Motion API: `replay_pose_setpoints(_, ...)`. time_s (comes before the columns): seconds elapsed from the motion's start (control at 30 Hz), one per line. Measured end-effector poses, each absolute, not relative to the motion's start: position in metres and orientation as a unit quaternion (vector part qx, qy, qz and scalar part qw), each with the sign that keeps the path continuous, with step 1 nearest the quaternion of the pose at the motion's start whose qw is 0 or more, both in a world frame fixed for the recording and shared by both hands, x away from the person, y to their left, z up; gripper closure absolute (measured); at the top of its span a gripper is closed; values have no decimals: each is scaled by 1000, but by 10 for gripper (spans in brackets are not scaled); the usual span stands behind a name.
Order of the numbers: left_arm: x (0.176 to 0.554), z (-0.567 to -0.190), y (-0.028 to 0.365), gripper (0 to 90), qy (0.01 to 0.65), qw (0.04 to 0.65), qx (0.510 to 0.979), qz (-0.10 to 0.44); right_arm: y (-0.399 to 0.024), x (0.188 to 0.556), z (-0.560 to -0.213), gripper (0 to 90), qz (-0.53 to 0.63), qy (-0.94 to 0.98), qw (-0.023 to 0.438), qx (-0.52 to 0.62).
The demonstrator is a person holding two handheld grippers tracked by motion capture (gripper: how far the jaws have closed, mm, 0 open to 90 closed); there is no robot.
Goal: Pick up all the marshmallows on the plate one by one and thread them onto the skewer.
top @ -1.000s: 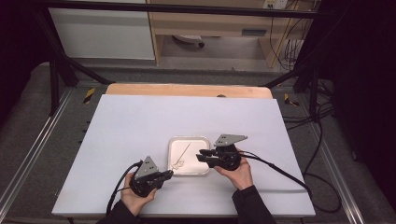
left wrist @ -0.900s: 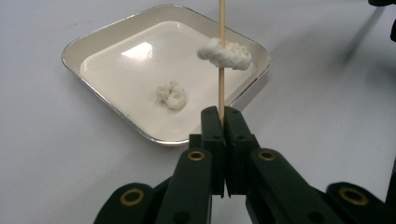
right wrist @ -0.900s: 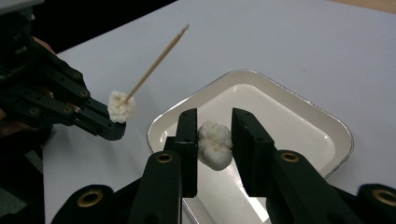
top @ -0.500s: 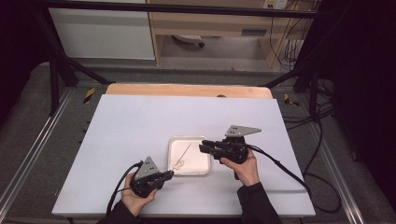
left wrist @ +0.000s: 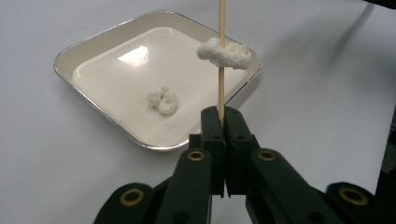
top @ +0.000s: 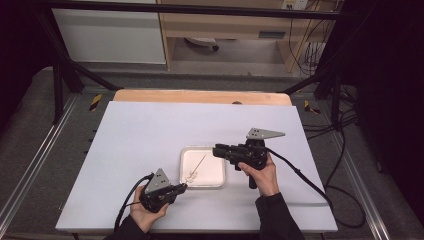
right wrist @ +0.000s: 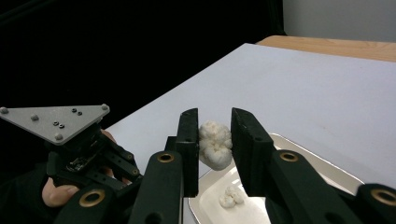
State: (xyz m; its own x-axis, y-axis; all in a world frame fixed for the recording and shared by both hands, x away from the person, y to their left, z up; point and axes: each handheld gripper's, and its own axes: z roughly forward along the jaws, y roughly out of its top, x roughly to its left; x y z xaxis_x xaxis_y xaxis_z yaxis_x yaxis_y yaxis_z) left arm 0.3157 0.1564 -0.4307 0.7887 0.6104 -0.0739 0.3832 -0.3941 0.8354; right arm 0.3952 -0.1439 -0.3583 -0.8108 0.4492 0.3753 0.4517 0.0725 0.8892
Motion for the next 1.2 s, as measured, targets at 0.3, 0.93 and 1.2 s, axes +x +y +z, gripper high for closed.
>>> replay_pose_setpoints(0.3, 315, -430, 155, 886, 298, 462, 826, 124, -134, 401, -362, 734, -607, -733, 23, -307)
replay_pose_setpoints(0.93, 313, -432, 153, 887, 287, 455, 833, 128, -124, 402, -373, 747, -595, -743, 55, -302)
replay_pose_setpoints(1.2, 313, -433, 152, 887, 280, 442, 842, 131, -121, 400, -376, 767, -590, -747, 64, -300)
